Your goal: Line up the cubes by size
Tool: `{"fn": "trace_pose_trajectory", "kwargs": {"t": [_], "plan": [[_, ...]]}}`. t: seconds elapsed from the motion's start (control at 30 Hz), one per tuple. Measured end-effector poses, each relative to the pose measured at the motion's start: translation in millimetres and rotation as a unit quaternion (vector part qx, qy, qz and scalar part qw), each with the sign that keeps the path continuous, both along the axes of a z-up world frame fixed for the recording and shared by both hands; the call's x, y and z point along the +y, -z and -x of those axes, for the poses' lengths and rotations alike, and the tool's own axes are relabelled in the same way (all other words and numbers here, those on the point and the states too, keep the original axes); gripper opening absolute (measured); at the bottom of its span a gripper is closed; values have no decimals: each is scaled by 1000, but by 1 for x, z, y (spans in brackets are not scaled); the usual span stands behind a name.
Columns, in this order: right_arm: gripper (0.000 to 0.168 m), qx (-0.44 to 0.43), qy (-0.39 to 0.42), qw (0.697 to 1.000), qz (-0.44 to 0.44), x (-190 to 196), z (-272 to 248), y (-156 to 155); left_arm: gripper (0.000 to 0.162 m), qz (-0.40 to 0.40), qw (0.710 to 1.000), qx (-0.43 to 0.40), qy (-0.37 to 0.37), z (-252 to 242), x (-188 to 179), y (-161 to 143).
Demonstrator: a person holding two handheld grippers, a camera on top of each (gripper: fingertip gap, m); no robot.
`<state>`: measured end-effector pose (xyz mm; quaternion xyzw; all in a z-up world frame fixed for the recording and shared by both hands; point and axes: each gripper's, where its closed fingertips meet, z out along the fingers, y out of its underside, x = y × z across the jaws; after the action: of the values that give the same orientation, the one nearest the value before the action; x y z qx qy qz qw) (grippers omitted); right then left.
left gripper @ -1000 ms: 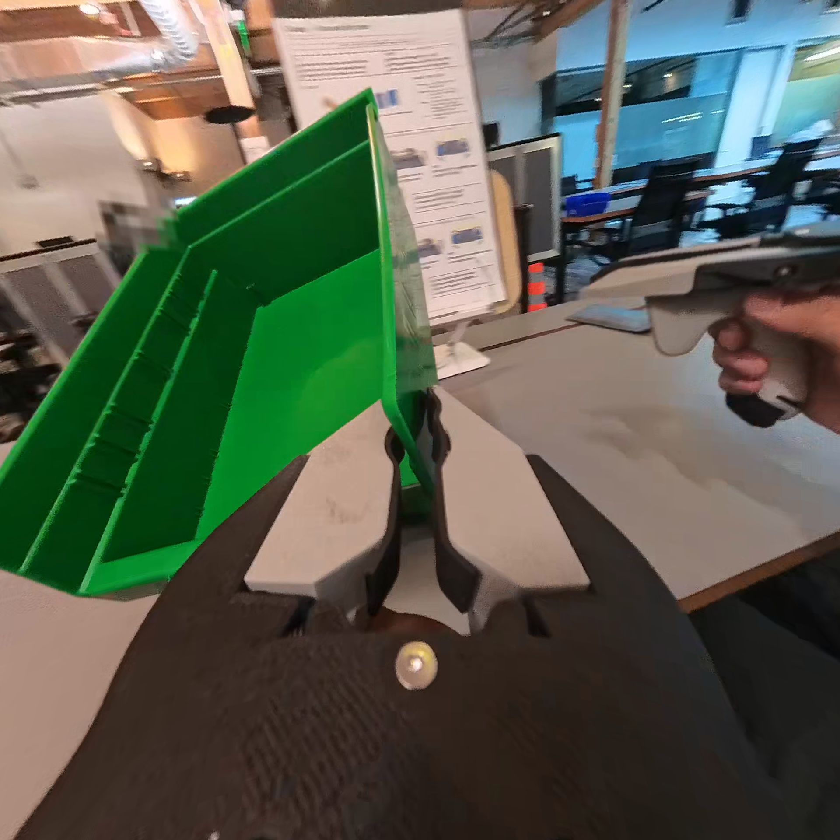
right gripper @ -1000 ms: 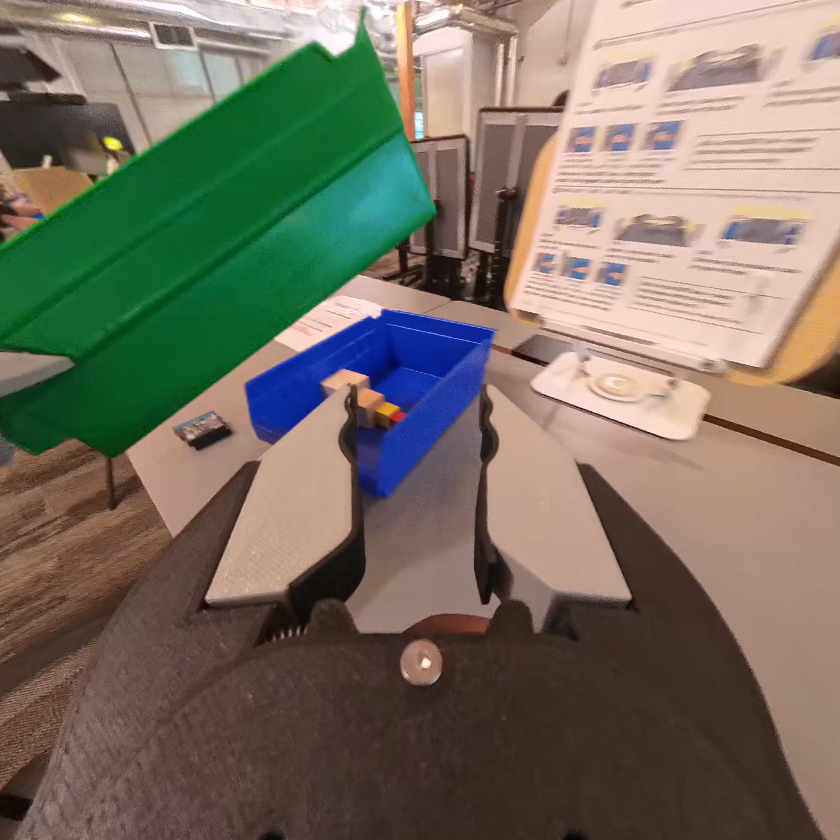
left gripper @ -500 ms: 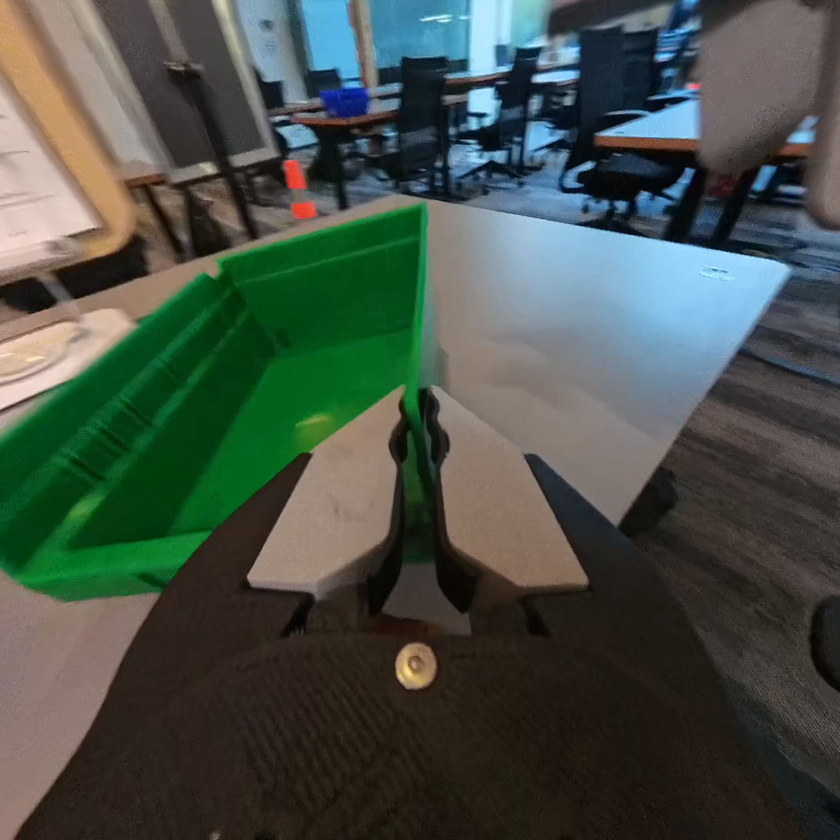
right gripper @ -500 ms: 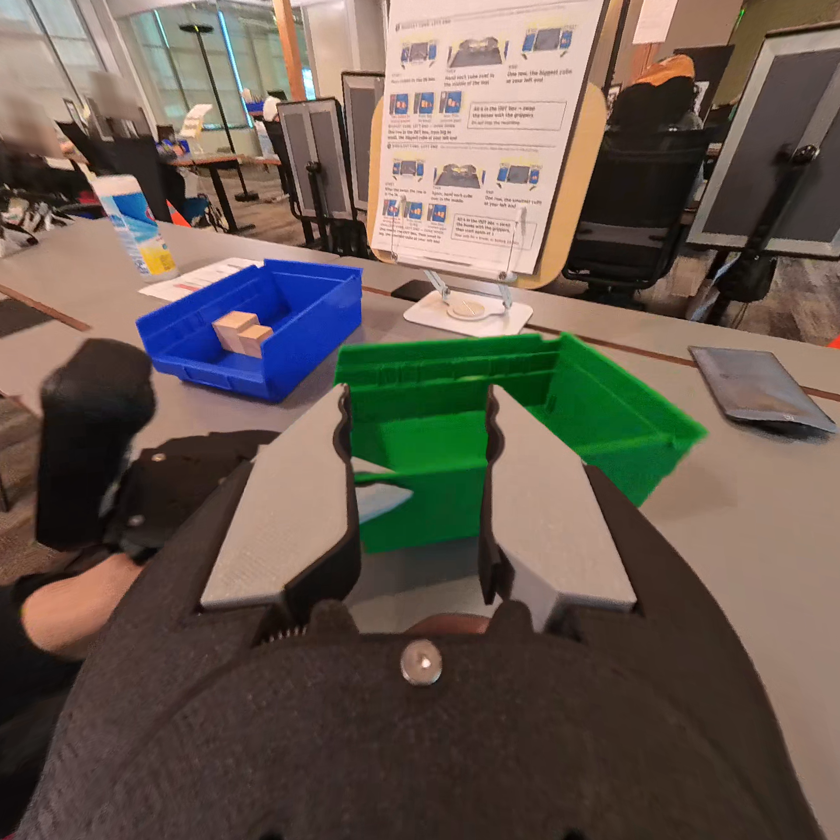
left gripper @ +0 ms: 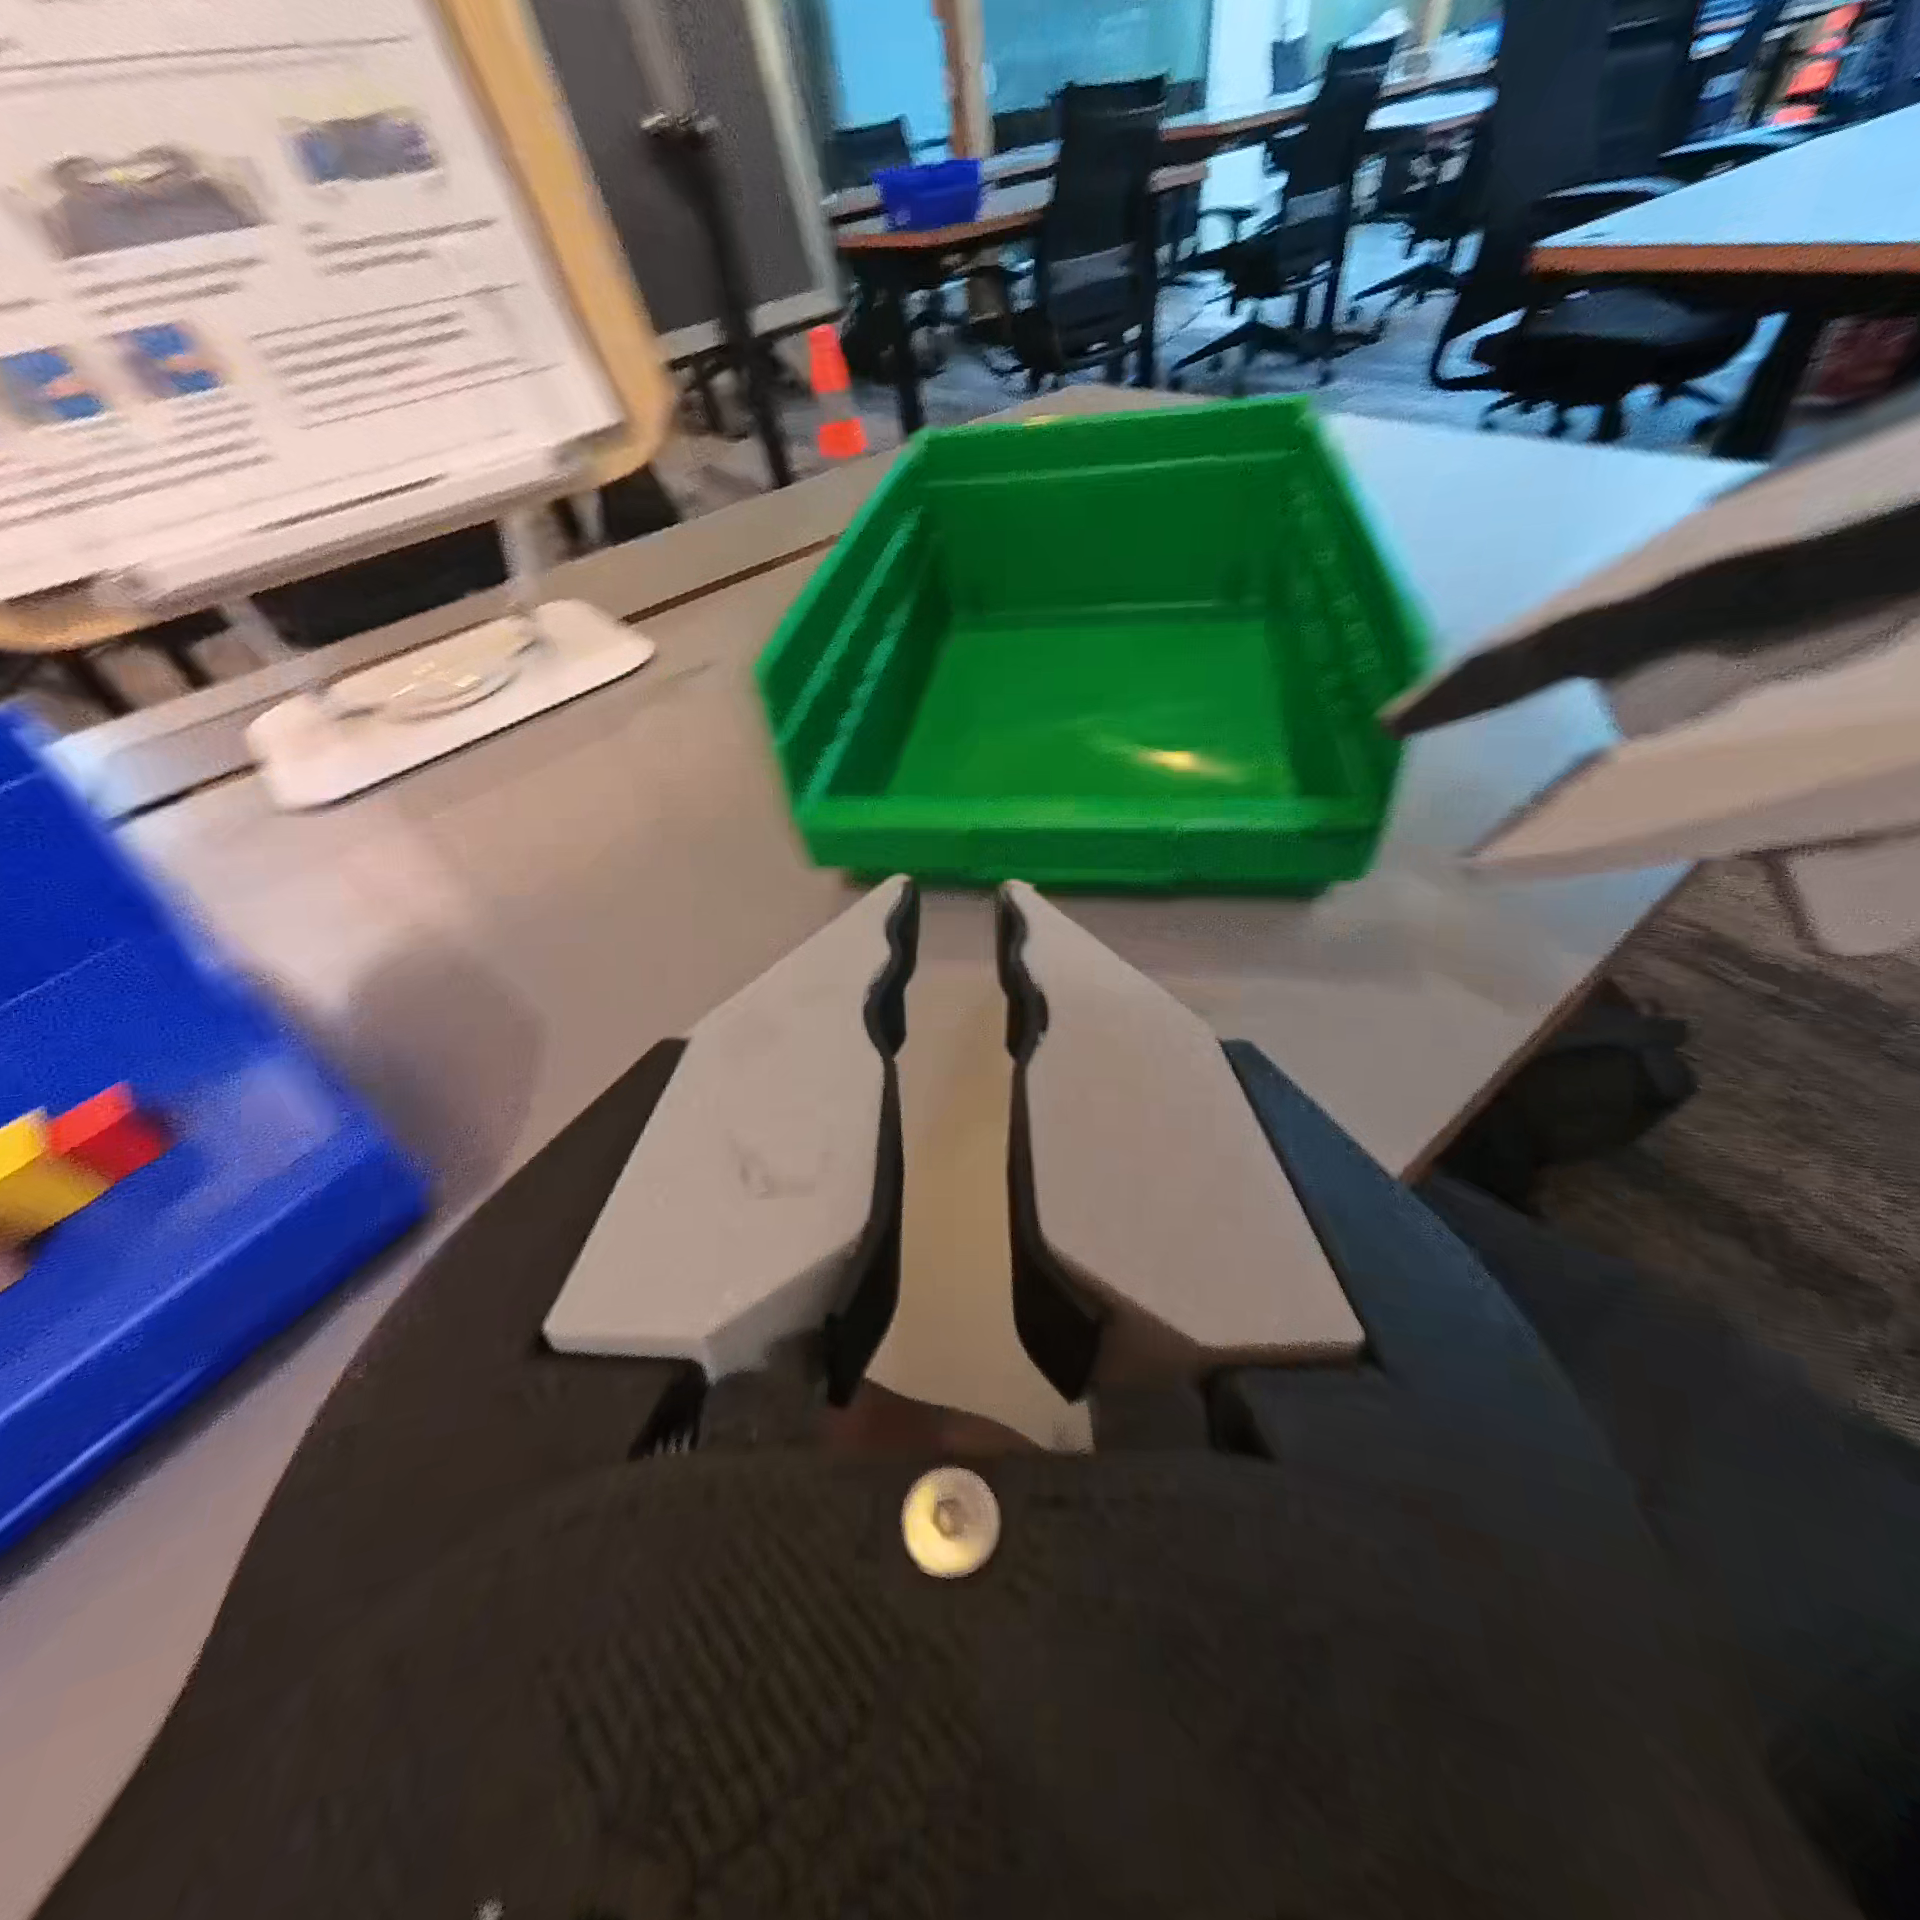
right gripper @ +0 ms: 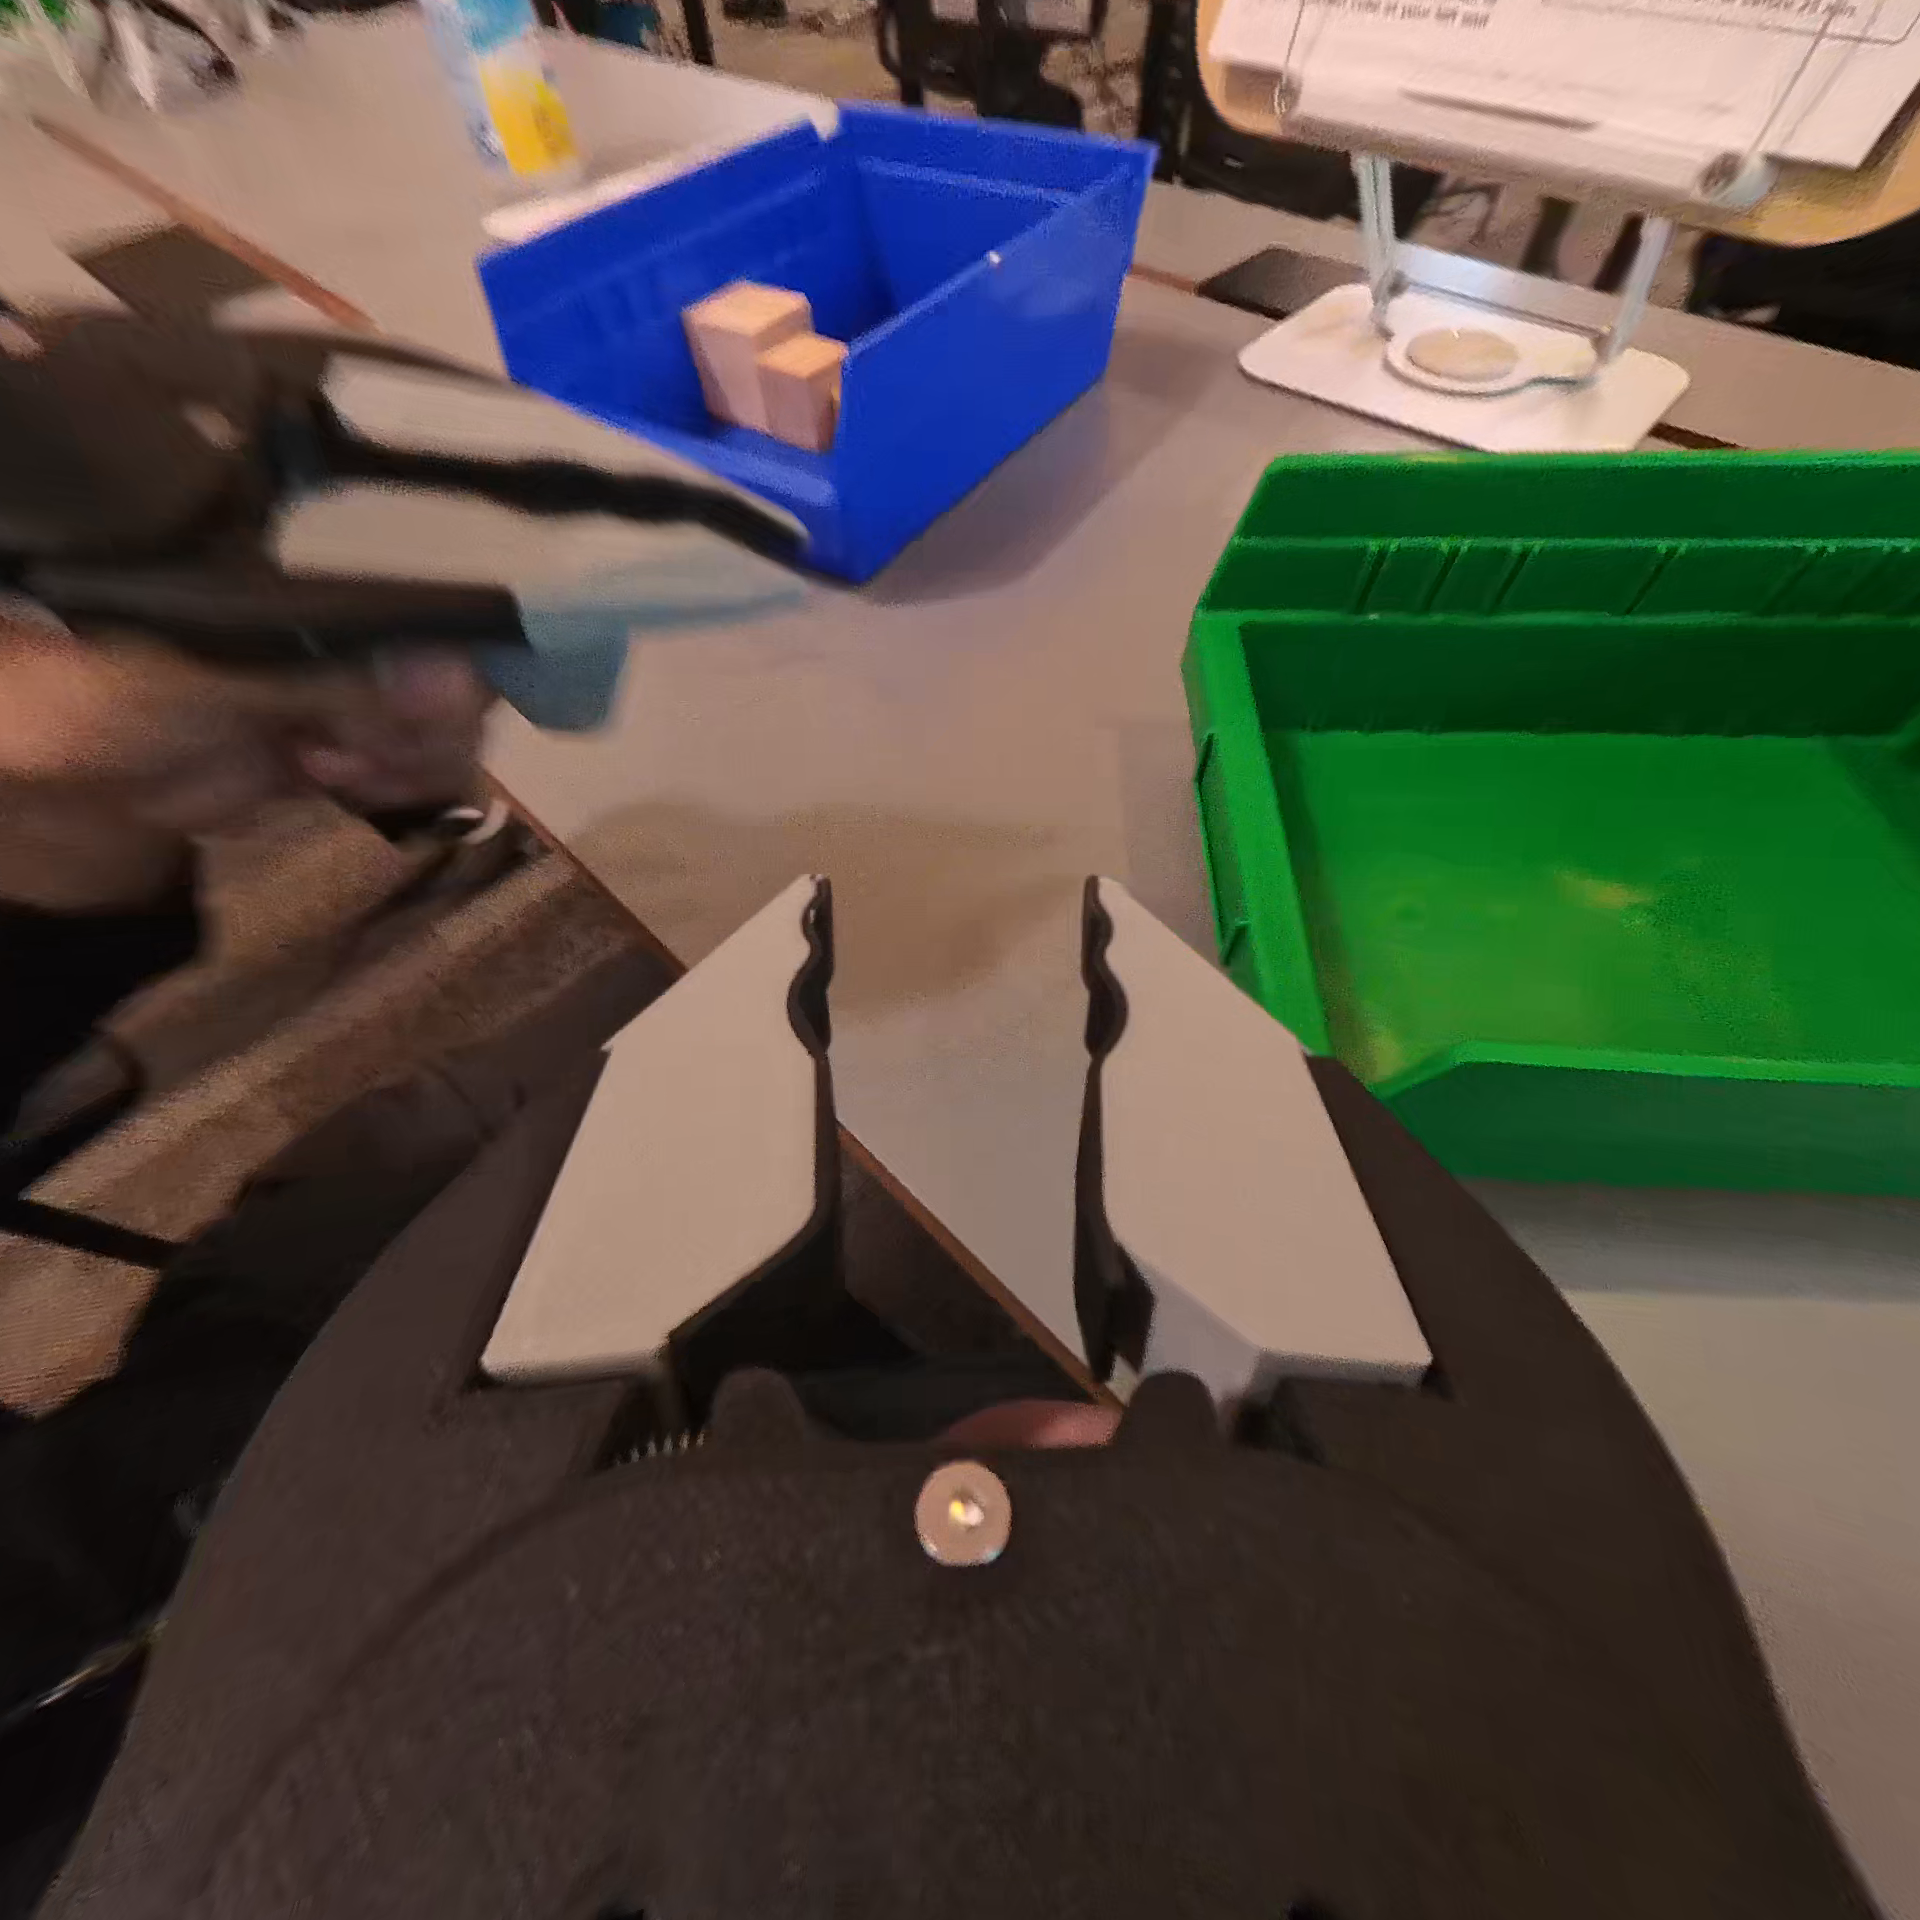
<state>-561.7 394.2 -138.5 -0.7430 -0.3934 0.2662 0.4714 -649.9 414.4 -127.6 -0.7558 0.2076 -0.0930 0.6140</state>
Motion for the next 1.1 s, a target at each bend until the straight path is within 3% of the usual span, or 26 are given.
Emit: {"fn": "trace_pose_trajectory", "kwargs": {"t": [0.17, 0.27, 0.3, 0.4, 0.5, 0.6, 0.7, 0.77, 1.0, 1.1], "plan": [[30, -113, 90, 989, -46, 27, -12, 39, 14, 57, 992, 58, -98, 132, -8, 36], [20, -115, 148, 981, -40, 51, -50, 41, 14, 73, 975, 108, -179, 212, -8, 51], [0, -113, 154, 981, -38, 56, -62, 41, 14, 77, 970, 116, -200, 235, -6, 53], [0, -92, 167, 982, -4, 69, -93, 39, 13, 98, 953, 119, -262, 294, -2, 64], [0, -116, 246, 962, -38, 101, -142, 34, 18, 114, 950, 101, -274, 322, 8, 75], [0, -132, 293, 945, -59, 139, -180, 36, 4, 107, 936, 108, -318, 347, 14, 72], [20, -124, 329, 936, -25, 158, -202, 42, 12, 116, 935, 78, -325, 347, 13, 70], [29, -74, 306, 949, -29, 152, -188, 33, 20, 109, 942, 55, -312, 331, 7, 63], [56, 17, 155, 980, -122, 107, -91, 9, 25, 36, 981, 35, -188, 206, -16, 33], [59, 0, 161, 975, -150, 116, -78, 8, 27, 24, 987, 7, -157, 170, -18, 25]]}}
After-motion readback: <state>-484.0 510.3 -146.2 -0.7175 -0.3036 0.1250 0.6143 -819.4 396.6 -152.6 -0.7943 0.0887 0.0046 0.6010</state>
